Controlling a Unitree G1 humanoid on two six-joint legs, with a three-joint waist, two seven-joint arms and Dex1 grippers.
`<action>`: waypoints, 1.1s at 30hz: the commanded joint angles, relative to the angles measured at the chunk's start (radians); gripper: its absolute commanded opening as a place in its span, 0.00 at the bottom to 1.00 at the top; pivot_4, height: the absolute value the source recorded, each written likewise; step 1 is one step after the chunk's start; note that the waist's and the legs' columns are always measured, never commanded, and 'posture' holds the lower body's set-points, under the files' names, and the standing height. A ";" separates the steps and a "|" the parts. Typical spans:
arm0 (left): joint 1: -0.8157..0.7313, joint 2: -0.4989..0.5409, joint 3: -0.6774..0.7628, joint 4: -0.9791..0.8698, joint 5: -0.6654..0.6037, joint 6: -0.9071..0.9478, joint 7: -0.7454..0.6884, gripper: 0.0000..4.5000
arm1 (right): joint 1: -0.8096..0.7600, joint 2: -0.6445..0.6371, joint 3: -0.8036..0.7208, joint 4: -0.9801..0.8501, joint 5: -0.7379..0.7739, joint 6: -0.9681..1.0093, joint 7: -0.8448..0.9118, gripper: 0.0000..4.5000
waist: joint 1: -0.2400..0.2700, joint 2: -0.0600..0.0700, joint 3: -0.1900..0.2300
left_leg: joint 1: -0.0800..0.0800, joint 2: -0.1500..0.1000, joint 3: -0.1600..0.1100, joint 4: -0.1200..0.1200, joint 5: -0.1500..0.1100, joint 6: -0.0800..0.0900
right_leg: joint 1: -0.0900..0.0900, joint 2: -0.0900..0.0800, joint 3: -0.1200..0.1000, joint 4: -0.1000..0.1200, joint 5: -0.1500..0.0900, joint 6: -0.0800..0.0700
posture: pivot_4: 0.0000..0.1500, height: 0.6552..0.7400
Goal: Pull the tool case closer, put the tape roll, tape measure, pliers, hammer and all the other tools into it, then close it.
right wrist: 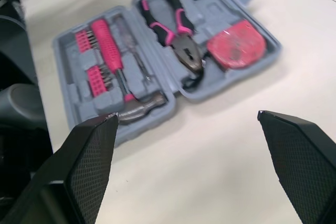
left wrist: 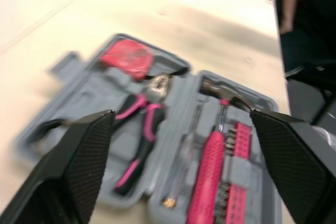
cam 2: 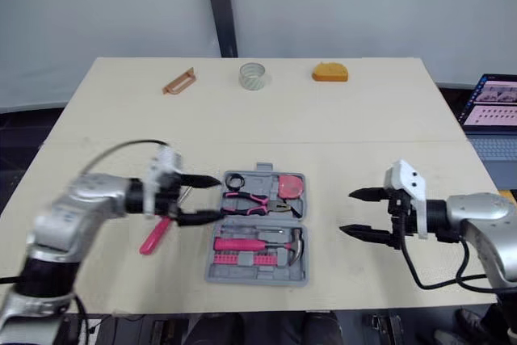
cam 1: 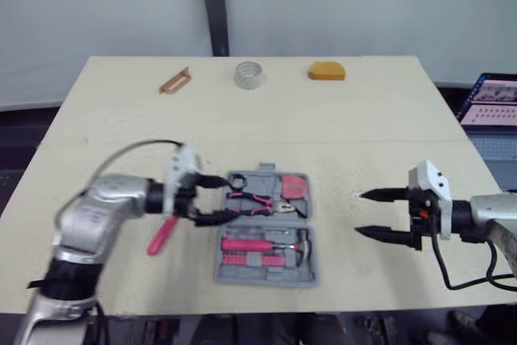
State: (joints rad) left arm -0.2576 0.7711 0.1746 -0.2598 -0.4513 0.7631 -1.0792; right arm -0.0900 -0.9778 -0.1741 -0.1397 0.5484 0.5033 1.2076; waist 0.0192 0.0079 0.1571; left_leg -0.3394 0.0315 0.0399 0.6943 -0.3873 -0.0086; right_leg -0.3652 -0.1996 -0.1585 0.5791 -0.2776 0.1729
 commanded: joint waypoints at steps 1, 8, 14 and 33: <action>0.124 0.089 0.169 0.069 -0.002 -0.052 -0.022 0.99 | 0.012 0.000 -0.060 0.088 -0.023 -0.047 -0.003 1.00 | -0.002 0.000 0.002 | -0.001 0.000 0.000 -0.001 0.000 0.000 | -0.001 0.000 0.000 0.000 0.000 0.000 | 1.00 1.00; 0.388 0.158 0.398 0.237 0.051 -0.234 -0.014 0.99 | 0.027 0.012 -0.097 0.268 -0.069 -0.124 -0.009 1.00 | -0.010 0.001 0.006 | -0.002 0.000 0.006 -0.003 0.000 0.000 | -0.007 -0.001 0.001 0.001 0.000 0.000 | 1.00 1.00; 0.401 0.180 0.439 0.448 0.083 -0.407 -0.018 0.99 | 0.036 0.006 -0.101 0.381 -0.105 -0.179 0.006 1.00 | -0.009 0.002 0.007 | -0.002 0.001 0.009 -0.004 0.000 -0.001 | -0.009 -0.001 0.002 0.002 0.000 0.000 | 1.00 1.00; 0.294 0.170 0.339 0.583 0.078 -0.502 -0.018 0.99 | 0.096 0.009 -0.138 0.388 -0.112 -0.203 0.008 1.00 | -0.023 0.002 0.007 | 0.002 0.002 0.014 -0.009 0.000 -0.001 | -0.011 -0.002 0.002 0.003 0.000 0.000 | 1.00 1.00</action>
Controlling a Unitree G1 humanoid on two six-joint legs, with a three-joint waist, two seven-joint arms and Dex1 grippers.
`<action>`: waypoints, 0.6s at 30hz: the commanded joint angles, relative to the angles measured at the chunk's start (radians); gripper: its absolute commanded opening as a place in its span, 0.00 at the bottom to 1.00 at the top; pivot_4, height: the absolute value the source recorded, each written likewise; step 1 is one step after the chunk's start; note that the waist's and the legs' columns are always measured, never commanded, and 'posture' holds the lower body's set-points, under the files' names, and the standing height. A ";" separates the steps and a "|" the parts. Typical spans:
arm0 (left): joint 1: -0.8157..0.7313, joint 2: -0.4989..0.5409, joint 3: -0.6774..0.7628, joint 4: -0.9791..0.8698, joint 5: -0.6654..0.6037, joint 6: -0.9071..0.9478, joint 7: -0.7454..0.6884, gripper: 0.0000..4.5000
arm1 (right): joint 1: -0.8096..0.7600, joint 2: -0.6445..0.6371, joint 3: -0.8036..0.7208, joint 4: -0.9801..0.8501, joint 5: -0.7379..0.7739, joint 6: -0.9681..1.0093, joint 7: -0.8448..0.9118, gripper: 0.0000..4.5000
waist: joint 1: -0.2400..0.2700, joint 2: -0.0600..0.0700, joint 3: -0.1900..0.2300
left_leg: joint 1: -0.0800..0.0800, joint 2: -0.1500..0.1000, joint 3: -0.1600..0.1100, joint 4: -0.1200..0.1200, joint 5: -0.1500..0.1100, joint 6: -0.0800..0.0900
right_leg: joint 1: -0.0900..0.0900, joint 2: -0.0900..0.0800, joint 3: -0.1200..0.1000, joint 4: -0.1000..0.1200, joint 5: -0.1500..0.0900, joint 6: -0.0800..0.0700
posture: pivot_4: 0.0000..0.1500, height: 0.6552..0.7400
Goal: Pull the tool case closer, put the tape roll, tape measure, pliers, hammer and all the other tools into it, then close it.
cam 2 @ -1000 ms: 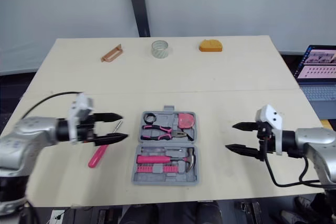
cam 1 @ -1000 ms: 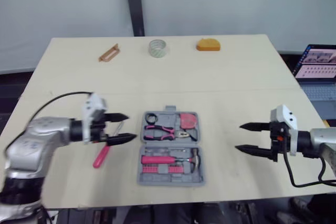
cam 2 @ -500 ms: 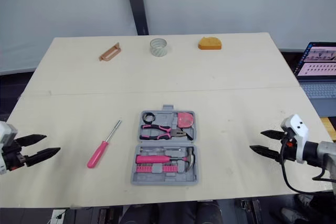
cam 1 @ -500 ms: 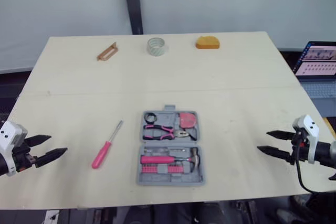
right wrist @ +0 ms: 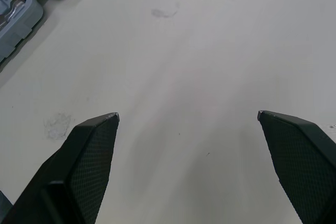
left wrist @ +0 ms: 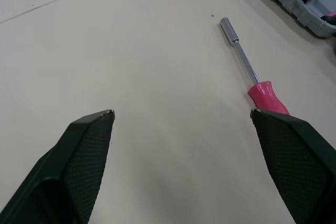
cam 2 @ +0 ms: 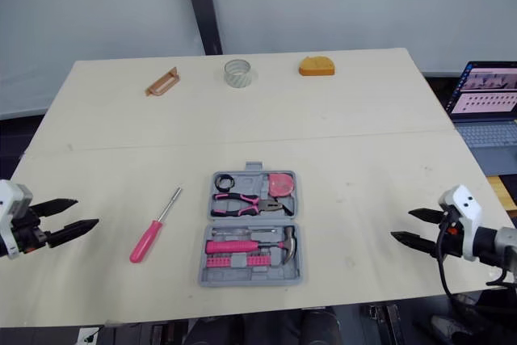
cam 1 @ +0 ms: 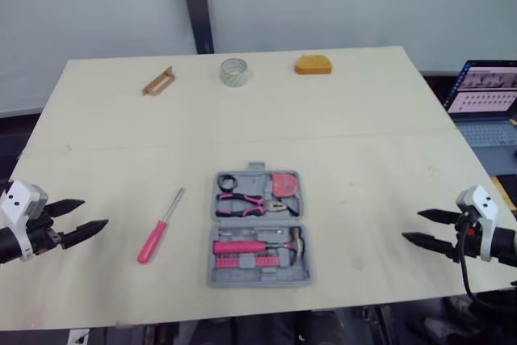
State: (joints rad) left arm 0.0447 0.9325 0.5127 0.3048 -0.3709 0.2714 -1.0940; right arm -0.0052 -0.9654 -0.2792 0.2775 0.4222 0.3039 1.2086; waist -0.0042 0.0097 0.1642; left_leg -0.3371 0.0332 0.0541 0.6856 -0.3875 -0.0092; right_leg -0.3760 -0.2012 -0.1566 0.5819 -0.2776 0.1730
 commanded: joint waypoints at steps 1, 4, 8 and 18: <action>-0.011 0.010 -0.002 0.021 -0.004 -0.010 -0.003 0.99 | 0.011 -0.002 -0.035 -0.032 0.014 -0.002 0.006 1.00 | 0.000 0.000 0.000 | 0.000 0.000 0.000 0.000 0.000 0.000 | 0.000 0.000 0.000 0.000 0.000 0.000 | 1.00 1.00; -0.010 0.016 -0.005 0.021 -0.014 0.001 -0.006 0.99 | 0.010 0.001 -0.035 -0.040 0.015 0.005 0.002 1.00 | 0.000 0.000 0.000 | 0.000 0.000 0.000 -0.001 0.000 0.000 | 0.000 0.000 0.000 0.000 0.000 0.000 | 1.00 1.00; -0.008 0.018 0.014 -0.012 -0.039 0.035 0.003 0.99 | 0.003 0.007 -0.030 -0.073 0.027 0.024 -0.001 1.00 | 0.000 0.000 0.000 | 0.001 0.000 0.001 -0.001 0.000 0.000 | 0.000 0.000 0.000 0.000 0.000 0.000 | 1.00 1.00; 0.205 -0.184 0.049 -0.378 -0.095 0.154 0.197 0.99 | -0.117 0.045 0.089 -0.409 0.102 0.174 -0.002 1.00 | -0.014 0.001 0.001 | 0.001 0.001 0.001 -0.001 -0.001 -0.001 | 0.000 0.000 0.000 0.001 0.000 0.000 | 1.00 1.00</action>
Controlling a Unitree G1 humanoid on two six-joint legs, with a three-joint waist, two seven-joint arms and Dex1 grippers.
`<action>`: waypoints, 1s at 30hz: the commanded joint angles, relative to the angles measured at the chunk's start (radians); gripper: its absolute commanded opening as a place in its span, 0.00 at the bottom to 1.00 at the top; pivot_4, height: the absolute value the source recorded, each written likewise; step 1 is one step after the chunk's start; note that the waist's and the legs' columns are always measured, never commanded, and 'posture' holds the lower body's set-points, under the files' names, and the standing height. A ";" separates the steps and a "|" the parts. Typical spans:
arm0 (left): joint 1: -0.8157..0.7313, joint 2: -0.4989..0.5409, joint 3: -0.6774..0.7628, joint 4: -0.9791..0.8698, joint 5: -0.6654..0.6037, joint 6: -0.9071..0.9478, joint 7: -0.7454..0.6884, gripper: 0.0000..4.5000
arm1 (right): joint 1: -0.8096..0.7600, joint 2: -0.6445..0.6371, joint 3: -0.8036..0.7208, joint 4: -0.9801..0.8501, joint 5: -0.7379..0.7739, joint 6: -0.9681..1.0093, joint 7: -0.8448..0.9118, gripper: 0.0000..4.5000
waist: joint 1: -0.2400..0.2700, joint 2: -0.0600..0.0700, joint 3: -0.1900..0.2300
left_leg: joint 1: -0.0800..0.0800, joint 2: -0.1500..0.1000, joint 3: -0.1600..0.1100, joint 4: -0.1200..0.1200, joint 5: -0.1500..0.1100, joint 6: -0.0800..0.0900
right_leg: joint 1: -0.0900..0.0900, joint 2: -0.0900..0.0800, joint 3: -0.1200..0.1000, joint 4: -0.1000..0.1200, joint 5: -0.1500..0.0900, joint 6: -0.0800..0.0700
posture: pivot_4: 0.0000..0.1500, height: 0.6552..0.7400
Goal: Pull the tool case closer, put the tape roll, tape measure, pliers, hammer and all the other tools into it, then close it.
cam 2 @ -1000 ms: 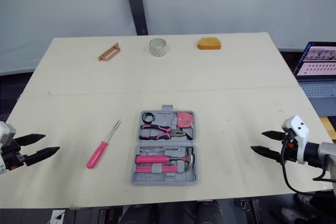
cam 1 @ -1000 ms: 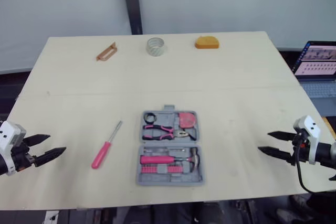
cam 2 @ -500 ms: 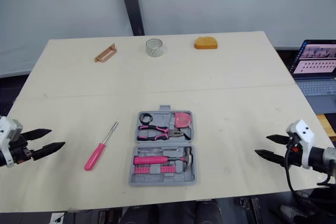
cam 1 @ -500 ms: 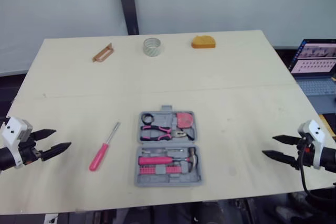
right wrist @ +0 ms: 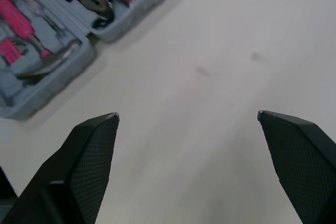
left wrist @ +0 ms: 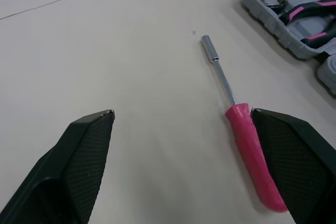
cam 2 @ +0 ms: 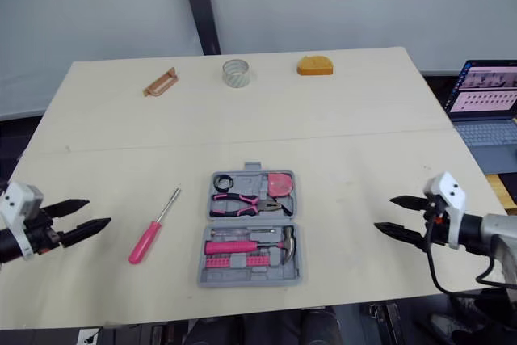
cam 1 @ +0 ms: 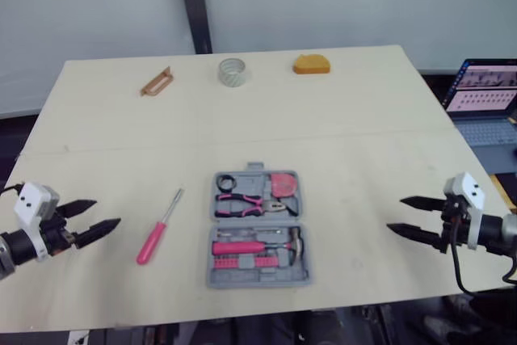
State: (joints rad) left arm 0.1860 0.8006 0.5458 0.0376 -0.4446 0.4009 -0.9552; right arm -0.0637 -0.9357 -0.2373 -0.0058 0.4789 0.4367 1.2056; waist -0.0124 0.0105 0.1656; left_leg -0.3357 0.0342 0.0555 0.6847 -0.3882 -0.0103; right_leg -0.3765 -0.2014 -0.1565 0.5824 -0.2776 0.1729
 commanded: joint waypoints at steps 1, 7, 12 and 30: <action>0.081 -0.081 0.012 -0.142 -0.016 0.022 0.085 0.99 | -0.083 0.020 0.070 -0.147 0.049 0.050 0.007 1.00 | -0.007 -0.001 0.000 | 0.000 0.000 0.000 0.000 0.000 0.000 | 0.000 0.000 0.000 0.000 0.000 0.000 | 1.00 1.00; 0.111 -0.239 -0.102 -0.277 0.053 0.024 0.261 0.99 | -0.279 0.091 0.234 -0.192 0.041 0.058 0.038 1.00 | 0.015 -0.004 0.002 | -0.001 0.000 -0.001 0.002 0.000 0.000 | 0.000 0.000 0.000 0.000 0.000 0.000 | 1.00 1.00; 0.093 -0.296 -0.206 -0.238 0.150 -0.020 0.356 0.99 | -0.392 0.160 0.326 -0.202 0.027 0.061 0.034 1.00 | 0.015 -0.005 0.003 | -0.001 0.000 -0.001 0.002 0.000 0.000 | 0.000 0.000 0.000 0.001 0.000 0.000 | 1.00 1.00; 0.022 -0.301 -0.319 -0.101 0.256 -0.056 0.440 0.88 | -0.440 0.178 0.342 -0.211 0.018 0.066 0.036 1.00 | 0.019 0.000 0.000 | 0.000 0.000 -0.001 0.003 0.000 0.000 | 0.001 0.000 -0.001 0.002 0.000 0.000 | 1.00 1.00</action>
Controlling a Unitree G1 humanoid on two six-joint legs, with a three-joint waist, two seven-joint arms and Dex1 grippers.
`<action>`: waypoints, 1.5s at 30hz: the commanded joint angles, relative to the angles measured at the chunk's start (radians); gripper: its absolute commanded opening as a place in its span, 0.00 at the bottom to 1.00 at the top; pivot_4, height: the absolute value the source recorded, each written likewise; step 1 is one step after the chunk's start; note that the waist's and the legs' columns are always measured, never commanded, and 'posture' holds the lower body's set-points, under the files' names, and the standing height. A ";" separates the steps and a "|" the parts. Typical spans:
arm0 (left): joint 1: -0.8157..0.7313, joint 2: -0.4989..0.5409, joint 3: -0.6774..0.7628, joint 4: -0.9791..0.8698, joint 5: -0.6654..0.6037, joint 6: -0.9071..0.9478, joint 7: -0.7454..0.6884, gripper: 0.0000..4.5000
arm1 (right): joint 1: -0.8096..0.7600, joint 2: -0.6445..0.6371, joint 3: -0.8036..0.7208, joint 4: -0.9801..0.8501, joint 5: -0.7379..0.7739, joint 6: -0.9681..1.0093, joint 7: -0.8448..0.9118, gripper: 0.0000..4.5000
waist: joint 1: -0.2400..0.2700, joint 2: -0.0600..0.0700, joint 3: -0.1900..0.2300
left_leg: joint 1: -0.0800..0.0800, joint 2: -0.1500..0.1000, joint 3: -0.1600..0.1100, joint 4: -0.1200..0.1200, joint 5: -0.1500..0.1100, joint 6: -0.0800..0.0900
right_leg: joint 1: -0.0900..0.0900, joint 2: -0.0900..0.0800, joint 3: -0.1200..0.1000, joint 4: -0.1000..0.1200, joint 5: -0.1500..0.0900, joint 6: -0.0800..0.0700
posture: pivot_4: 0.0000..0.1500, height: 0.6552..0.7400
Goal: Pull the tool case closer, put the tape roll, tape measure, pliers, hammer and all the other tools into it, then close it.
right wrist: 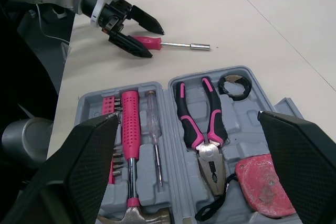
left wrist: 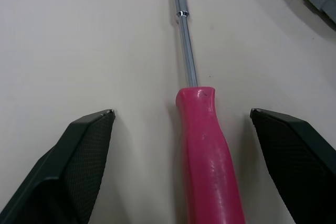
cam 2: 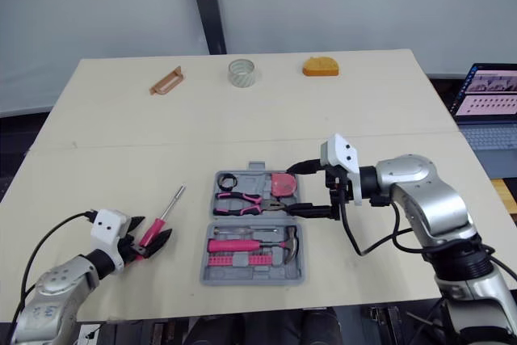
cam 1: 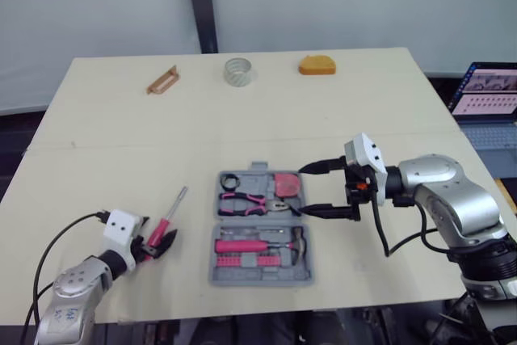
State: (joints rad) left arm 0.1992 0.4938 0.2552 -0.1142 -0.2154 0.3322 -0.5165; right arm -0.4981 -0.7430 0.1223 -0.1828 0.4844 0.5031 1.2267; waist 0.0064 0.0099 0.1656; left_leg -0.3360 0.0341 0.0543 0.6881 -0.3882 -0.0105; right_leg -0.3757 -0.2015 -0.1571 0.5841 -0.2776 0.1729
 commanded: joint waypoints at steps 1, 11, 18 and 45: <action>0.005 0.005 -0.030 0.057 0.028 0.009 0.003 0.80 | -0.006 -0.015 -0.019 -0.035 0.013 0.000 0.013 1.00 | 0.000 0.001 0.000 | 0.000 0.000 0.000 0.000 0.000 0.000 | 0.000 0.000 0.000 0.000 0.000 0.000 | 1.00 1.00; -0.018 0.012 -0.038 0.091 0.037 -0.008 -0.002 0.15 | -0.018 -0.016 -0.028 -0.046 0.019 0.000 0.013 1.00 | 0.000 0.001 0.000 | 0.000 0.000 0.000 0.000 0.000 0.000 | 0.000 0.000 0.000 0.000 0.000 0.000 | 1.00 1.00; -0.036 0.032 -0.016 0.064 0.011 -0.005 -0.028 0.15 | -0.019 -0.020 -0.040 -0.062 0.027 0.001 0.010 1.00 | 0.009 0.001 0.000 | 0.000 0.000 0.000 0.000 0.000 0.000 | 0.000 0.000 0.000 0.000 0.000 0.000 | 1.00 1.00; -0.442 0.440 -0.452 -0.343 -0.083 0.171 -0.632 0.15 | 0.357 -0.314 -0.204 -0.255 0.097 0.007 0.113 1.00 | 0.017 -0.008 0.010 | -0.003 0.000 0.001 -0.002 0.000 0.000 | -0.002 0.000 -0.001 -0.003 0.000 0.000 | 1.00 1.00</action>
State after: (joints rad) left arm -0.2342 0.9388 -0.1778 -0.4145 -0.2992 0.4914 -1.1451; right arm -0.1466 -1.0355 -0.0423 -0.4002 0.5598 0.5091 1.3191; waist 0.0235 0.0020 0.1754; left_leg -0.3391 0.0341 0.0551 0.6860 -0.3884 -0.0106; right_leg -0.3778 -0.2011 -0.1577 0.5812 -0.2776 0.1729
